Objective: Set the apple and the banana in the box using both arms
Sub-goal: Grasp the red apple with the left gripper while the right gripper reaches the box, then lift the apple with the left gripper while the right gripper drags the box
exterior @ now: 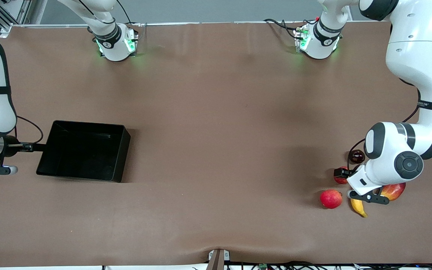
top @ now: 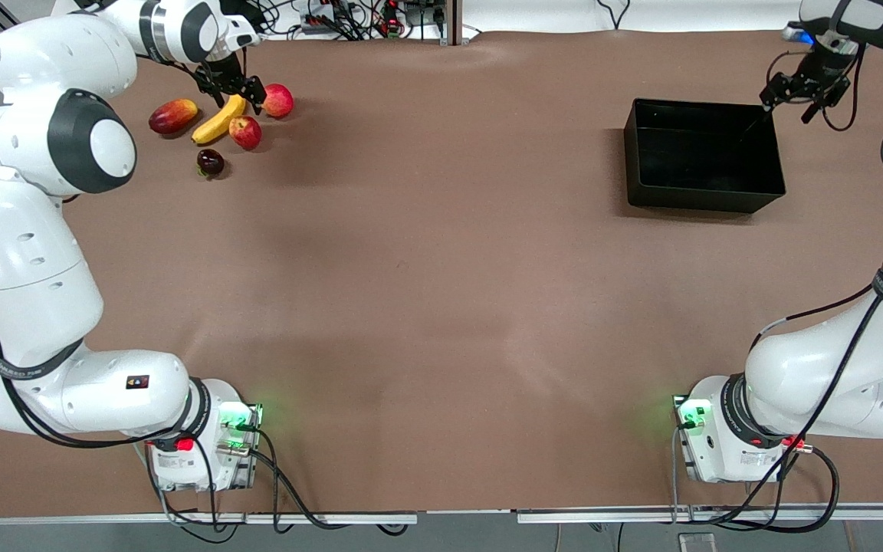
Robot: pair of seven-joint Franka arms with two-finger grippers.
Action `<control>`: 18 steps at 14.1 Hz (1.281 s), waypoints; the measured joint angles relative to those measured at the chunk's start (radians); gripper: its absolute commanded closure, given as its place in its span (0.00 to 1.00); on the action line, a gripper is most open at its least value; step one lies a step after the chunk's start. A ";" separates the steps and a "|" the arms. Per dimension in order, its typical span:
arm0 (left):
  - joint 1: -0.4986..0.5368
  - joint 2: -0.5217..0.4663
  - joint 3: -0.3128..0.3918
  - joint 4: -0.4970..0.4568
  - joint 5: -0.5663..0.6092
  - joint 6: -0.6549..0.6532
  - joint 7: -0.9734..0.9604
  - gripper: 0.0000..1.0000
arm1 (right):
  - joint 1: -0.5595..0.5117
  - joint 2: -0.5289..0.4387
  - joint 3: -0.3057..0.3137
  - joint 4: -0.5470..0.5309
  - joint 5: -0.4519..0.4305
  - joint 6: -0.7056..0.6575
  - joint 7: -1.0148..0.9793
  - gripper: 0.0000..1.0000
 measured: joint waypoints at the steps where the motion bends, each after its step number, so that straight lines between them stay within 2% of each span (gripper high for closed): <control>1: 0.002 0.004 0.000 -0.011 -0.002 0.016 0.000 0.00 | -0.006 0.000 -0.001 -0.028 0.000 0.033 -0.003 0.00; 2: 0.005 0.006 0.000 -0.021 -0.002 0.029 0.000 0.00 | -0.011 0.000 -0.001 -0.055 -0.001 0.068 -0.004 0.07; 3: 0.009 0.008 0.000 -0.030 -0.002 0.039 0.000 0.00 | -0.016 0.000 -0.001 -0.078 -0.001 0.092 -0.010 0.24; 5: 0.015 0.010 0.000 -0.046 -0.002 0.050 0.000 0.00 | -0.021 0.000 -0.001 -0.119 -0.001 0.106 -0.027 0.46; 7: 0.016 0.011 0.000 -0.060 -0.002 0.056 0.000 0.00 | -0.022 0.000 0.000 -0.158 -0.001 0.153 -0.040 0.50; 9: 0.016 0.011 0.000 -0.067 -0.002 0.063 0.000 0.00 | -0.032 0.001 -0.002 -0.185 -0.002 0.223 -0.085 0.88; 10: 0.016 0.011 0.000 -0.070 -0.002 0.066 0.000 0.00 | -0.046 0.003 -0.002 -0.194 -0.002 0.233 -0.113 1.00; 11: 0.016 0.013 0.000 -0.072 -0.002 0.068 0.000 0.10 | -0.058 0.006 -0.002 -0.204 -0.002 0.233 -0.134 1.00; 13: 0.016 0.017 0.000 -0.073 -0.002 0.071 0.000 0.61 | -0.065 0.007 0.001 -0.217 -0.002 0.230 -0.145 1.00; 14: 0.015 0.018 0.000 -0.075 -0.002 0.071 0.000 0.92 | -0.064 0.007 0.007 -0.217 -0.002 0.220 -0.145 1.00; 15: 0.015 0.018 0.000 -0.075 -0.002 0.072 0.000 1.00 | -0.063 0.007 0.011 -0.215 -0.002 0.211 -0.140 1.00; 18: 0.007 0.018 -0.004 -0.071 -0.002 0.073 0.000 1.00 | -0.043 0.001 0.023 -0.213 -0.002 0.161 -0.148 1.00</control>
